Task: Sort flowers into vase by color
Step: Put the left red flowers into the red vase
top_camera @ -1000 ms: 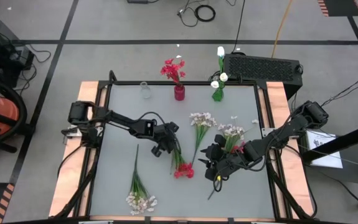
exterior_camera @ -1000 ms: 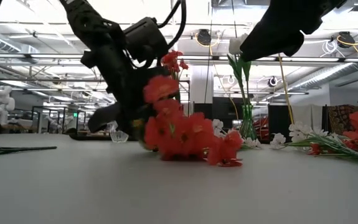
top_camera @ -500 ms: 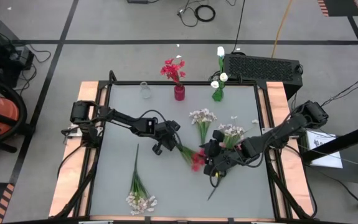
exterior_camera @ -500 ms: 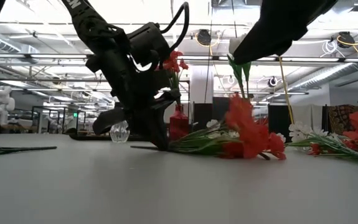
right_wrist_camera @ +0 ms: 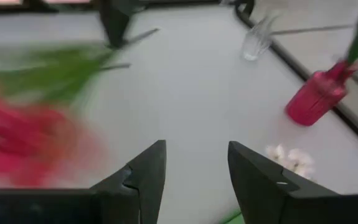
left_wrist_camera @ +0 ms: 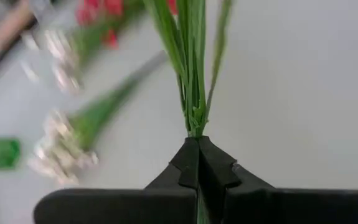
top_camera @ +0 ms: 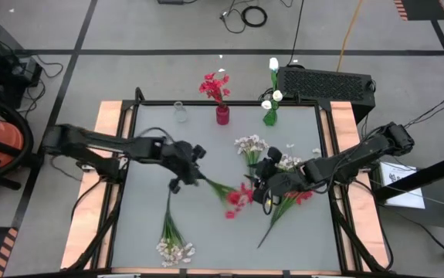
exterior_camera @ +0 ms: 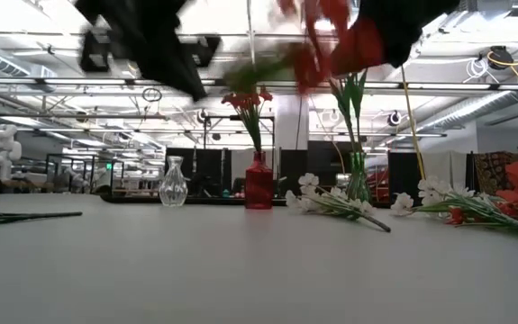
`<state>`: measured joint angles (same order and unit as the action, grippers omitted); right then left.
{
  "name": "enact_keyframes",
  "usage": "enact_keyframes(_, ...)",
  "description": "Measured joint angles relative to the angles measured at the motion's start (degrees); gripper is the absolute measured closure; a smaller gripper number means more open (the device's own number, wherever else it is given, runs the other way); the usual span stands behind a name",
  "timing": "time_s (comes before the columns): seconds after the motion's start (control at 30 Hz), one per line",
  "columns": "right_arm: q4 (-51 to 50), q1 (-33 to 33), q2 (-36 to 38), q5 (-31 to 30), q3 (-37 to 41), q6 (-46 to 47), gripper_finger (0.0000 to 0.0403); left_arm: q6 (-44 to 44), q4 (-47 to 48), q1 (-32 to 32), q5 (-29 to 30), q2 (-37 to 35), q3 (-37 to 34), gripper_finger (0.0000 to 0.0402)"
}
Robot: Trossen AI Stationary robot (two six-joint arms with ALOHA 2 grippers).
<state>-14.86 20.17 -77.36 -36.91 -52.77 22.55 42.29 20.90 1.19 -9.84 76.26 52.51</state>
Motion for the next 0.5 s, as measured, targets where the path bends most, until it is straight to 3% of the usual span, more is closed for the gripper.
enact_keyframes(0.2,5.05,-0.81,0.54,-2.25,0.05,-4.37,0.0239,0.2,-5.01,0.06,-7.62,-12.25,0.04,0.0401)
enact_keyframes(0.5,53.44,-1.4,-6.72,3.98,0.0,-33.79,0.0219,-8.96,-31.43,0.11,-8.31,-12.52,0.09,0.0401)
